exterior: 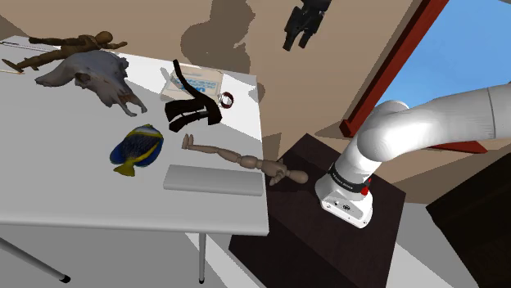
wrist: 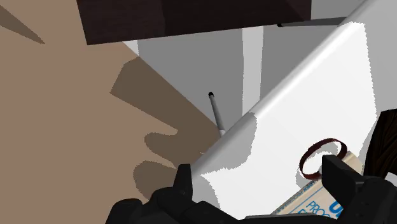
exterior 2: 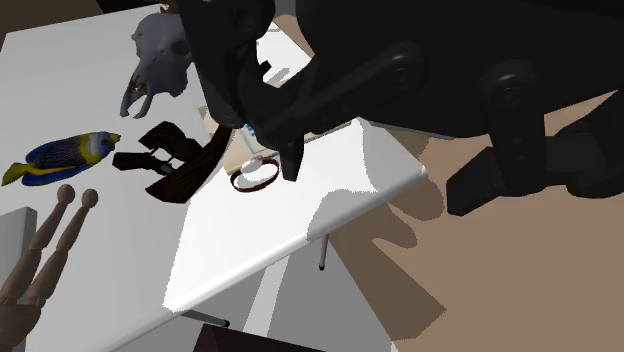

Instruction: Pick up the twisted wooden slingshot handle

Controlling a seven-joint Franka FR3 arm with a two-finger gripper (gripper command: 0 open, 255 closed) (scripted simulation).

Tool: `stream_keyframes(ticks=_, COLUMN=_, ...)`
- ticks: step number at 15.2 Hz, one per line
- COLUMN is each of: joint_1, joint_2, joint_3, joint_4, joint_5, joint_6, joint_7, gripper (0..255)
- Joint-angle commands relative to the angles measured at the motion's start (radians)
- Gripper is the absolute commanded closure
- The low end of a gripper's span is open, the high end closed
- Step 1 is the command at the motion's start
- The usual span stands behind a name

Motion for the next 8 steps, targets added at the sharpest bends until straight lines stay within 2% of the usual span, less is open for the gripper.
stream_keyframes(ticks=1, joint_1=0.0, joint_2=0.0, joint_3=0.0, joint_4=0.0, joint_5=0.0, joint_6=0.0, joint_7=0.0, gripper=0)
stream_keyframes(ticks=8, joint_1=0.038, joint_2=0.176, joint_3=0.121, joint_4=0.019, joint_5=0.039, joint_6=0.166, joint_7=0.103, gripper=0)
